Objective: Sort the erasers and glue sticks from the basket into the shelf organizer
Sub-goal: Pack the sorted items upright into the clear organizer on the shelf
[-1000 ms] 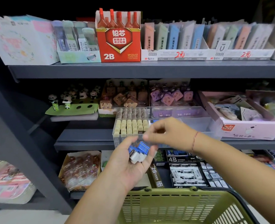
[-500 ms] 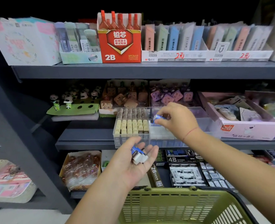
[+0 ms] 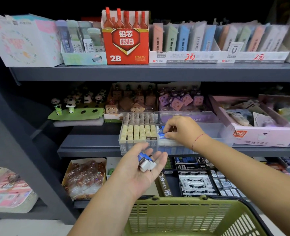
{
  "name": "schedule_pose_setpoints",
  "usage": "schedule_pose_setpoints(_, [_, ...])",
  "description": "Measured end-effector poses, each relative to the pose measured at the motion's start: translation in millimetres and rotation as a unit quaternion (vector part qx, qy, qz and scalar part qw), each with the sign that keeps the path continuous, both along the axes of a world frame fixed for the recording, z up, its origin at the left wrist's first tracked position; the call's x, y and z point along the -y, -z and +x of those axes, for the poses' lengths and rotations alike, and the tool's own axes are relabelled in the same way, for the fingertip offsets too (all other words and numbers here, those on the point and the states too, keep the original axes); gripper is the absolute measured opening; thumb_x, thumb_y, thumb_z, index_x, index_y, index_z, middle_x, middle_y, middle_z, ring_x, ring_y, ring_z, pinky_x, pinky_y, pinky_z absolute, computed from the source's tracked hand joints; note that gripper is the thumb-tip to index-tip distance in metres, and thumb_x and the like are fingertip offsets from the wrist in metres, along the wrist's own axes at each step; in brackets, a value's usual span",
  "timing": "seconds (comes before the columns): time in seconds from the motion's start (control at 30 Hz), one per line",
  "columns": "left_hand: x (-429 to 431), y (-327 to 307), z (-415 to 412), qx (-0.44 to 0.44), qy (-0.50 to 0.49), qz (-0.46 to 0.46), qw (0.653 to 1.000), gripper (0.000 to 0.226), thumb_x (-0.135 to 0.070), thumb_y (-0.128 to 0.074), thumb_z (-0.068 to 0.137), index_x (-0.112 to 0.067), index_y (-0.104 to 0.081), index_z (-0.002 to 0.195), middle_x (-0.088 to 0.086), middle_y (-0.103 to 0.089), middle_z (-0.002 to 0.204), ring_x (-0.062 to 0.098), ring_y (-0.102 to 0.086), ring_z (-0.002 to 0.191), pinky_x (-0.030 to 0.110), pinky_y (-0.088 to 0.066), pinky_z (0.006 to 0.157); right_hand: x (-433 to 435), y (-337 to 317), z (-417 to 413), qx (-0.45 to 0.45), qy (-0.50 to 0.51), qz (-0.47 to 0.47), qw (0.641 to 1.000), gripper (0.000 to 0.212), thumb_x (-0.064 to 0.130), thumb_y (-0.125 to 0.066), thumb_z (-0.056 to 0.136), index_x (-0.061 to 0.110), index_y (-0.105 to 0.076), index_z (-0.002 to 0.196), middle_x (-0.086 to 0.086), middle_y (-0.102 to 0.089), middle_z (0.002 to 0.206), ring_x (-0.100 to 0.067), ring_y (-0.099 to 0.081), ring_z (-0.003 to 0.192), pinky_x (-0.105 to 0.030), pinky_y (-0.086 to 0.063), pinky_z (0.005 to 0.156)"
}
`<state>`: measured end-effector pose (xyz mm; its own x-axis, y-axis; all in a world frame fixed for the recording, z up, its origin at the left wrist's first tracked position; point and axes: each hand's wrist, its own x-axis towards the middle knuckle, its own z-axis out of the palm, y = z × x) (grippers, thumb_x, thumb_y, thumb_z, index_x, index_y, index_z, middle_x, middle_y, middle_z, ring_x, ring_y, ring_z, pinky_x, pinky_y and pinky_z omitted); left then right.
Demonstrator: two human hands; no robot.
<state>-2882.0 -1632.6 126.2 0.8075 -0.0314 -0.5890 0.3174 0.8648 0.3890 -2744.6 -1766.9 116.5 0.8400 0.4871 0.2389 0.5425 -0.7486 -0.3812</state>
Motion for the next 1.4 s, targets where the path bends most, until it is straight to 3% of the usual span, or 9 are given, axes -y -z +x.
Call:
schedule_pose_setpoints(0.23, [1.1,0.1,-1.7,0.002,-0.002,-0.003,1.000,0.030,-0.013,-0.066,0.088,0.007,-0.057,0.109,0.029,-0.059,0.105,0.040,-0.064,0.095,0.042,-0.053,0.065,-7.5,4.8,2.3,-0.008,0.089,0.001,0.996,0.018,0.028,-0.076,0.075,0.020,-0.060,0.074,0.008,-0.059,0.071,-0.015,-0.058,0.075,-0.028,-0.048,0.069])
schedule_pose_setpoints(0.5, [0.2,-1.1,-1.8,0.035,0.006,-0.042,0.998,0.031,-0.012,-0.061,0.090,0.011,-0.056,0.112,0.033,-0.061,0.108,0.042,-0.063,0.098,0.046,-0.052,0.071,6.3,-0.5,-3.4,-0.004,0.067,0.044,0.997,0.007,0.024,-0.072,0.081,0.022,-0.066,0.083,0.005,-0.066,0.079,-0.012,-0.059,0.074,-0.029,-0.051,0.079])
schedule_pose_setpoints(0.63, [0.5,-3.7,-1.8,0.082,0.022,-0.062,0.995,0.027,-0.007,-0.051,0.091,0.011,-0.056,0.111,0.034,-0.065,0.105,0.044,-0.065,0.098,0.051,-0.051,0.080,9.1,-16.6,-38.0,-0.073,-0.070,0.174,0.980,0.014,0.024,-0.077,0.078,0.027,-0.069,0.089,0.006,-0.068,0.087,-0.005,-0.056,0.075,-0.018,-0.045,0.073])
schedule_pose_setpoints(0.73, [1.3,-4.1,-2.3,0.112,0.048,-0.058,0.991,0.035,-0.004,-0.045,0.086,0.010,-0.055,0.116,0.032,-0.065,0.108,0.042,-0.067,0.098,0.054,-0.048,0.092,10.4,-24.9,-58.4,-0.168,-0.188,0.120,0.960,0.040,0.022,-0.082,0.072,0.034,-0.065,0.106,0.011,-0.064,0.102,0.000,-0.056,0.092,-0.013,-0.045,0.085])
schedule_pose_setpoints(0.87, [1.0,-2.0,-2.9,0.127,0.093,-0.040,0.987,0.042,-0.003,-0.042,0.080,0.009,-0.055,0.118,0.032,-0.062,0.117,0.039,-0.060,0.114,0.052,-0.040,0.104,11.0,-27.1,-61.3,-0.178,-0.212,0.067,0.959,0.052,0.017,-0.086,0.067,0.028,-0.064,0.113,0.007,-0.064,0.111,-0.004,-0.058,0.100,-0.012,-0.044,0.089])
schedule_pose_setpoints(1.0, [1.0,-1.8,-2.7,0.128,0.102,-0.041,0.986,0.042,-0.001,-0.041,0.081,0.013,-0.053,0.119,0.034,-0.061,0.116,0.040,-0.061,0.113,0.056,-0.042,0.103,13.8,-28.3,-61.4,-0.168,-0.194,0.065,0.964,0.043,0.017,-0.085,0.068,0.019,-0.066,0.107,0.007,-0.066,0.099,-0.002,-0.058,0.090,-0.008,-0.041,0.079])
schedule_pose_setpoints(1.17, [1.7,-1.8,-2.8,0.099,0.046,-0.018,0.994,0.027,0.005,-0.044,0.084,0.012,-0.058,0.106,0.030,-0.068,0.102,0.035,-0.071,0.081,0.050,-0.057,0.073,22.3,-26.3,-52.9,-0.206,-0.171,0.196,0.943,0.039,0.011,-0.083,0.070,0.013,-0.061,0.102,0.001,-0.064,0.092,-0.009,-0.057,0.080,-0.014,-0.045,0.072])
schedule_pose_setpoints(1.27, [-1.3,2.2,-0.9,0.051,0.008,-0.015,0.999,0.018,0.004,-0.049,0.090,0.011,-0.058,0.103,0.032,-0.066,0.095,0.038,-0.067,0.085,0.048,-0.058,0.068,27.4,-19.6,-34.7,-0.157,-0.032,0.255,0.954,0.037,0.020,-0.085,0.068,0.012,-0.060,0.095,-0.001,-0.062,0.084,-0.009,-0.054,0.071,-0.021,-0.047,0.067])
schedule_pose_setpoints(1.4, [-0.2,1.4,-1.7,0.031,0.000,-0.009,0.999,0.014,0.004,-0.050,0.090,0.009,-0.059,0.100,0.031,-0.064,0.096,0.038,-0.065,0.088,0.044,-0.052,0.069,18.6,3.9,-19.5,-0.102,0.117,0.205,0.966,0.043,0.039,-0.083,0.067,0.018,-0.053,0.088,0.004,-0.056,0.072,-0.011,-0.052,0.064,-0.033,-0.047,0.072])
